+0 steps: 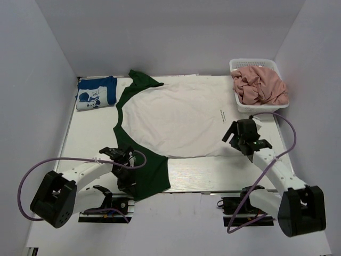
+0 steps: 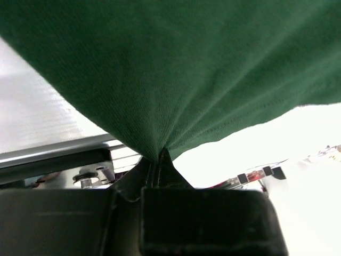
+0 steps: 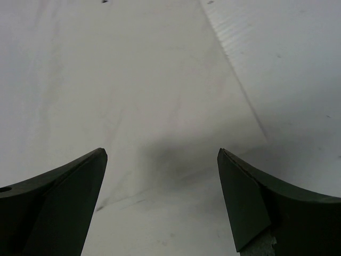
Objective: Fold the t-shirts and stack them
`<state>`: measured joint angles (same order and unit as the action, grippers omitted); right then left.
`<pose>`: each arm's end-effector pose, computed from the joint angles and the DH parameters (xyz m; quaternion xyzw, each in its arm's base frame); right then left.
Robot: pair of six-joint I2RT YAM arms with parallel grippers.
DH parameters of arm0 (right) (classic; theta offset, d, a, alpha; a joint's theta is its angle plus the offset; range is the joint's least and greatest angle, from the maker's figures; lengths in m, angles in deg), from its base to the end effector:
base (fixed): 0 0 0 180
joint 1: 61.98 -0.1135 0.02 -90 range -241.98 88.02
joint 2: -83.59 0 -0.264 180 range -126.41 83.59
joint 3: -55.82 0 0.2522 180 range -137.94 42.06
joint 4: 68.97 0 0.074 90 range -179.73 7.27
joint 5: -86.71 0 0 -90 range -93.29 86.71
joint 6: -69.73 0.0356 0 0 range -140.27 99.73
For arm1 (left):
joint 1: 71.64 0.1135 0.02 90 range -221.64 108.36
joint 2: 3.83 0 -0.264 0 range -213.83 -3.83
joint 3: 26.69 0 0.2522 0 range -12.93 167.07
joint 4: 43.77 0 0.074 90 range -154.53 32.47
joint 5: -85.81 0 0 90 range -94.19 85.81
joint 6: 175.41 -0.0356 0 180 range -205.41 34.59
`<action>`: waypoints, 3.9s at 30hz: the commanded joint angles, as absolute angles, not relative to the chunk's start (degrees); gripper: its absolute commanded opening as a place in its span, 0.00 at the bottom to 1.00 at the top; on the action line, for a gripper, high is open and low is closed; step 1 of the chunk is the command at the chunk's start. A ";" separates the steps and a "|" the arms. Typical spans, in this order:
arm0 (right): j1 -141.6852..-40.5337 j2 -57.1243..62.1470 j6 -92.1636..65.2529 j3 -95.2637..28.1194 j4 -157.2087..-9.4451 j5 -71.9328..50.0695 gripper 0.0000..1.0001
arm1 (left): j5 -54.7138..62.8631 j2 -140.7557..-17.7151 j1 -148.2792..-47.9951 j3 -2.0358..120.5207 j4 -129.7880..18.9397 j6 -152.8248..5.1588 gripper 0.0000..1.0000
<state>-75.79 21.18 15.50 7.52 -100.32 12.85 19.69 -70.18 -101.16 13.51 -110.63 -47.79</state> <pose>0.2143 0.0425 0.2089 0.2267 0.8893 0.0394 0.3951 0.1103 -0.0790 0.1378 0.0745 -0.9752 0.1581 0.1358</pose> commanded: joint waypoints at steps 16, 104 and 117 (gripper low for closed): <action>-70.68 16.45 17.44 11.74 -98.20 9.98 0.65 | 32.38 -65.53 -101.96 25.04 -100.77 -50.96 0.00; -68.66 -30.75 1.09 -46.88 -101.62 1.63 0.00 | -3.40 -108.32 -83.25 66.09 -57.46 -70.21 0.00; -71.82 -26.63 -2.60 -44.52 -101.37 -1.00 0.63 | -2.71 -120.74 -79.46 86.40 -72.91 -67.48 0.99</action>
<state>-69.97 -31.63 -0.46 -45.11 -102.33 0.50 -5.03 -126.68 -79.78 84.70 -70.39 -68.53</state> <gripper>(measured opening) 0.622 0.992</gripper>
